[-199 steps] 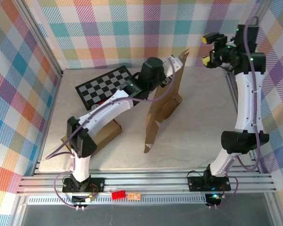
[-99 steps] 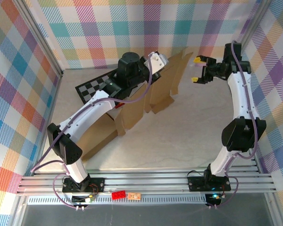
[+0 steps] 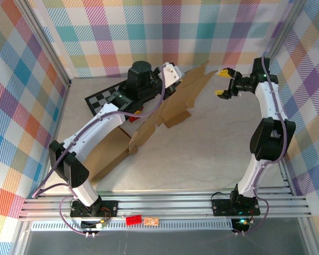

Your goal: Fold the paper box

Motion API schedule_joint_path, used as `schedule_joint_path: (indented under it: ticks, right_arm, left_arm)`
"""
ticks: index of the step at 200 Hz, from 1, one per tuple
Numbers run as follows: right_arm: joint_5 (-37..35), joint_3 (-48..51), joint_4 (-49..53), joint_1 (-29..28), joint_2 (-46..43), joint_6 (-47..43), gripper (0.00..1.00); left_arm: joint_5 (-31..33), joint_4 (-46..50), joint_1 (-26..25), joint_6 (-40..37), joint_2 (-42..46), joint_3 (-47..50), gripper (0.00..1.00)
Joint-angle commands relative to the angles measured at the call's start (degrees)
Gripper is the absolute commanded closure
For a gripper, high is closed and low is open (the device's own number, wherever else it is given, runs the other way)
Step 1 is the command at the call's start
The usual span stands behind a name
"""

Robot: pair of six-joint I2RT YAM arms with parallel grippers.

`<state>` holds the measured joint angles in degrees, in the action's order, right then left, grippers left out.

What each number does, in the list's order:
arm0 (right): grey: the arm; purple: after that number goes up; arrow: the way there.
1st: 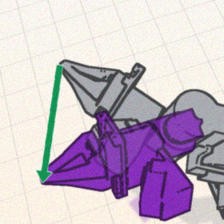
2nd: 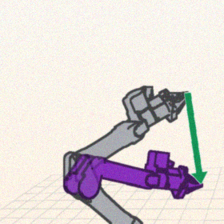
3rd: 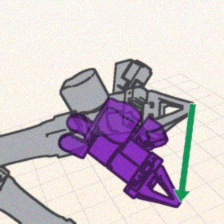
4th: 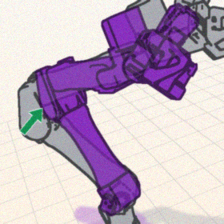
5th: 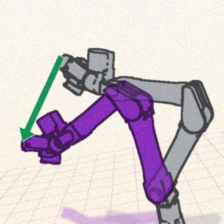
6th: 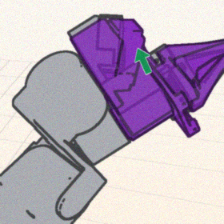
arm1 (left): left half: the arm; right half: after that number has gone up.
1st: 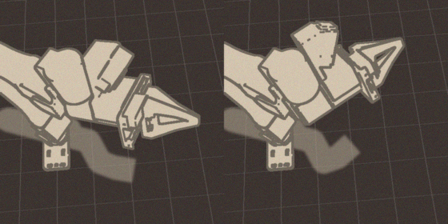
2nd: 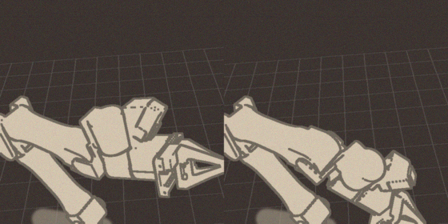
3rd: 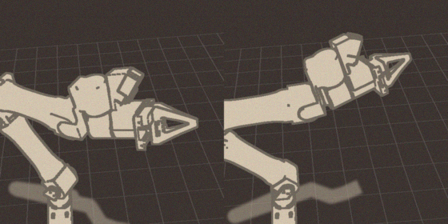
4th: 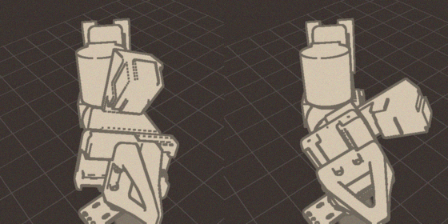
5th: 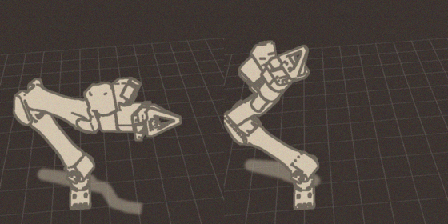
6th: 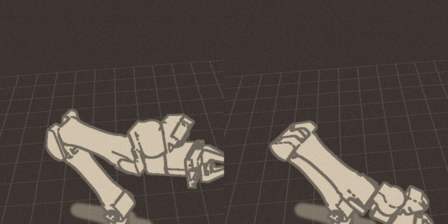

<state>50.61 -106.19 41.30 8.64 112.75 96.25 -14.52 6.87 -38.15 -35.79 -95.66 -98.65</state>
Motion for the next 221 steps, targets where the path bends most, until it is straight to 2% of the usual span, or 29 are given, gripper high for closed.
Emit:
schedule_joint_path:
  ticks: [1, 50, 89, 131, 154, 178, 183, 196, 213, 221]
  right_arm:
    - [5.4, -5.6, 4.2, -0.7, 2.9, -4.0, 0.23]
    - [9.7, -5.9, 4.1, -5.4, 6.4, -5.9, 0.28]
    - [9.4, -0.6, 1.6, -6.8, 4.9, -5.9, 0.40]
    - [9.8, 0.3, 0.6, -7.2, 5.4, -6.0, 0.52]
    - [9.2, 0.7, -0.1, -7.2, 4.8, -5.4, 0.63]
    - [7.5, 2.3, -1.0, -7.2, 3.1, -3.8, 0.82]
    - [7.0, 2.9, -1.6, -7.2, 2.5, -3.2, 0.88]
    - [4.9, 4.2, -2.9, -7.2, 0.6, -1.6, 1.00]
    - [0.6, 4.9, -3.1, -7.1, -2.3, -0.4, 1.00]
    - [-1.9, 5.0, -2.6, -7.0, -3.8, 0.2, 1.00]
  left_arm:
    - [-2.6, -3.5, 0.2, 0.6, 2.8, 1.1, 1.00]
    - [-2.4, -4.4, 0.2, 0.4, 3.0, 2.0, 1.00]
    - [-2.3, -4.6, 0.2, 0.4, 3.2, 2.2, 1.00]
    - [-2.1, -4.6, 0.2, 0.0, 3.4, 2.5, 1.00]
    - [-1.9, -4.7, 0.3, 0.0, 3.5, 2.7, 1.00]
    - [-0.5, -5.5, 0.2, 0.2, 3.9, 3.4, 1.00]
    - [-0.2, -5.9, 0.2, 0.3, 4.1, 3.9, 0.93]
    - [1.2, -7.8, 0.2, 1.1, 5.0, 5.6, 0.55]
    - [4.5, -9.9, 0.2, 3.5, 6.1, 7.4, 0.30]
    - [7.0, -10.4, 0.2, 5.4, 6.6, 8.0, 0.22]
